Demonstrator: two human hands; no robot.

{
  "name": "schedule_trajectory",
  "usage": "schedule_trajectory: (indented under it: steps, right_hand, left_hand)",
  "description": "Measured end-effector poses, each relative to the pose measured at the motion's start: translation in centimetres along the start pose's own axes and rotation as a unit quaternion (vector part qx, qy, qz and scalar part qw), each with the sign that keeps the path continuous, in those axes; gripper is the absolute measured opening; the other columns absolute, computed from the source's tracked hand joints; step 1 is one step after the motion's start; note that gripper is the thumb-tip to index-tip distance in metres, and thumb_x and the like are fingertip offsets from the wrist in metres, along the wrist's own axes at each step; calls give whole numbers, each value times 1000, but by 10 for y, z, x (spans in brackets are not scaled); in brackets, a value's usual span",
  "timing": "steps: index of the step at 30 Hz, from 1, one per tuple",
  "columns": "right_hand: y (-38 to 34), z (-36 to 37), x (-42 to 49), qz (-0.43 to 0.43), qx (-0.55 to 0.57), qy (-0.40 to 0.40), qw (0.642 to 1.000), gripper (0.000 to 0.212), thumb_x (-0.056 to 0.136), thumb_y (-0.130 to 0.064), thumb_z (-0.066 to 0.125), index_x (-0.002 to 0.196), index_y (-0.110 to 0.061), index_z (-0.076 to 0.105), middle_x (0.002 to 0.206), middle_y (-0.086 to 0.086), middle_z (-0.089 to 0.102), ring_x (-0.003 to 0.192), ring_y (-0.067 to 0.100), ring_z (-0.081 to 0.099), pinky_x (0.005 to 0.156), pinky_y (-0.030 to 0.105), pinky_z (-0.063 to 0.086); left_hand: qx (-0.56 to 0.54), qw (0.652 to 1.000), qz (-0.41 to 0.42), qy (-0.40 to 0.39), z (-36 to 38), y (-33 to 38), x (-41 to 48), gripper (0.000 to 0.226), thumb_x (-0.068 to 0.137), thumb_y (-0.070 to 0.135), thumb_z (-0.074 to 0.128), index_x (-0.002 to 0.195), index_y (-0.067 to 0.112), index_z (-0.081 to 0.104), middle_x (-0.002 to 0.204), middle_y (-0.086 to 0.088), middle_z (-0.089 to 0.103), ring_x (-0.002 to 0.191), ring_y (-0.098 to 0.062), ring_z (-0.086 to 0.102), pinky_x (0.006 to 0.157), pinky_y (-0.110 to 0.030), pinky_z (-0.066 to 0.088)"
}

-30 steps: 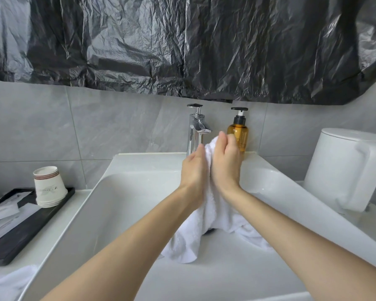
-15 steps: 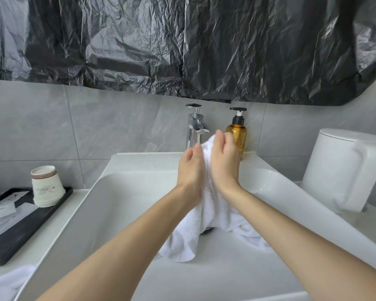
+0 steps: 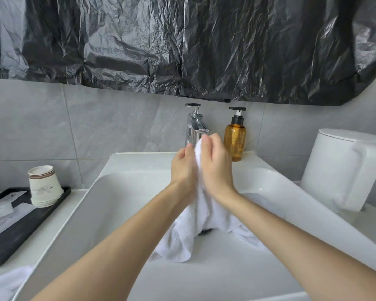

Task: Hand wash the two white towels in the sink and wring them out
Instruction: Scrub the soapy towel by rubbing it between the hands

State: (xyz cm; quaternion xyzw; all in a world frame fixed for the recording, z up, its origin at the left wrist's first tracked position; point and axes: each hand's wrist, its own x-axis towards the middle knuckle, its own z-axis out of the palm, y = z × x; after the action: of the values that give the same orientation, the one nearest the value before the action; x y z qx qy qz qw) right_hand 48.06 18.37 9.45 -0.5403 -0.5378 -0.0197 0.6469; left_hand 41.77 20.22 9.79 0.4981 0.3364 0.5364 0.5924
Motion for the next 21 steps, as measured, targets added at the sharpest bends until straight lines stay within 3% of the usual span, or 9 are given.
schedule_trajectory:
  steps: [3,7,11,13,15,19,21]
  right_hand:
    - [2,-3,13,96,5,64,993,38,104,-23,37,67,-21,33,59,-7,43,60,9,41,63,29,25]
    - [-4,-2,-19,-38,-3,-41,998,35,103,-23,40,69,-26,33,55,-15,49,53,2,44,52,24,28]
    - [-3,-1,15,98,9,76,992,38,104,-23,38,66,-21,37,58,-8,45,66,18,44,63,32,26]
    - [1,-2,-2,37,1,48,998,40,103,-23,40,64,-25,33,54,-8,44,58,12,40,60,35,29]
    - [-3,0,-18,-32,13,-7,999,41,102,-22,42,63,-27,30,51,-14,46,50,5,39,54,30,29]
    - [-1,1,12,89,23,65,994,45,103,-22,40,59,-22,32,50,-7,38,49,7,34,61,31,28]
    - [5,1,-4,27,0,31,999,43,102,-21,42,61,-24,32,49,-6,41,49,6,36,58,34,28]
  left_hand:
    - [29,999,28,1,8,-2,-5,32,104,31,40,77,15,43,69,-3,43,67,-16,42,61,-29,37]
    - [9,1000,19,7,-2,1,4,33,104,24,42,73,14,42,56,4,47,58,-15,45,50,-19,39]
    - [26,999,39,-7,8,1,-8,28,105,28,36,82,14,42,72,-3,42,69,-15,43,61,-27,39]
    - [33,999,36,6,6,1,-5,30,105,27,36,78,14,40,69,-2,40,66,-16,39,60,-29,36]
    - [24,999,26,9,1,1,3,34,105,22,39,72,15,40,63,0,40,63,-17,39,56,-29,35]
    - [12,1000,3,-18,5,1,-5,29,105,29,36,82,15,44,72,-4,45,69,-17,46,59,-28,40]
    - [22,1000,12,3,2,1,-1,32,105,31,37,77,17,40,69,-3,40,68,-18,42,60,-29,38]
